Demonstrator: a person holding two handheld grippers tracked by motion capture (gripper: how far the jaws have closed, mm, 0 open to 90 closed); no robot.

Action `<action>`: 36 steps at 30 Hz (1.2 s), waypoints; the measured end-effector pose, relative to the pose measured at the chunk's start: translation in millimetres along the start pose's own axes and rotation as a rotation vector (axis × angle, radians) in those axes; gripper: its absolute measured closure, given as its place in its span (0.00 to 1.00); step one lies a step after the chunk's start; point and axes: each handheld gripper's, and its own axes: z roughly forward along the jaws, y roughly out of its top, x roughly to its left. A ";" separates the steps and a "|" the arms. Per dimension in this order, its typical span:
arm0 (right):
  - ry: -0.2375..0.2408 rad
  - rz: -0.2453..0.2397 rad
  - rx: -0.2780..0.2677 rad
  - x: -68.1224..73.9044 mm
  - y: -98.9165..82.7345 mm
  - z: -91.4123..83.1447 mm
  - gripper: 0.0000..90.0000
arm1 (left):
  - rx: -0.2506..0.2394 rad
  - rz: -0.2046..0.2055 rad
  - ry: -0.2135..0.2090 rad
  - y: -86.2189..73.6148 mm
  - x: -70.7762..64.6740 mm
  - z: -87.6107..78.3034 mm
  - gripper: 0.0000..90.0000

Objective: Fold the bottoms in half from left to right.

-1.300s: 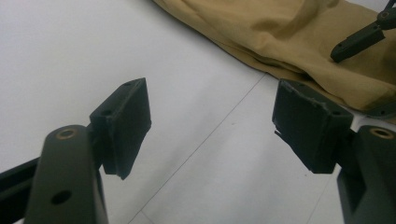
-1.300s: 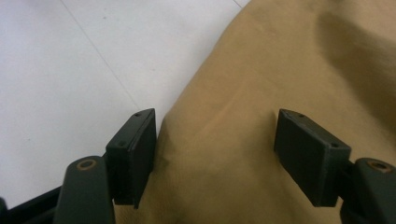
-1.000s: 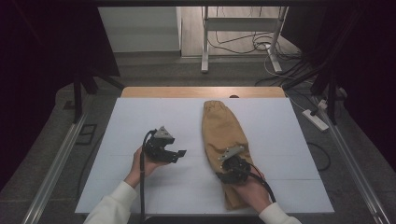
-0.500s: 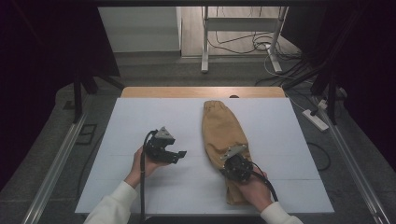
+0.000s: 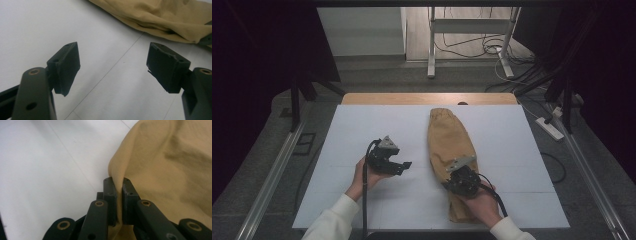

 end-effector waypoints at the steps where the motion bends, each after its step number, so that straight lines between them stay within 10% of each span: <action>1: 0.005 -0.003 0.000 1.3 1.0 0.5 0.94 | 0.000 -0.001 0.000 0.0 0.1 0.1 0.30; 36: 0.121 -0.143 -0.014 49.5 20.6 26.3 0.94 | 0.004 0.000 0.005 -1.2 1.6 -0.3 0.29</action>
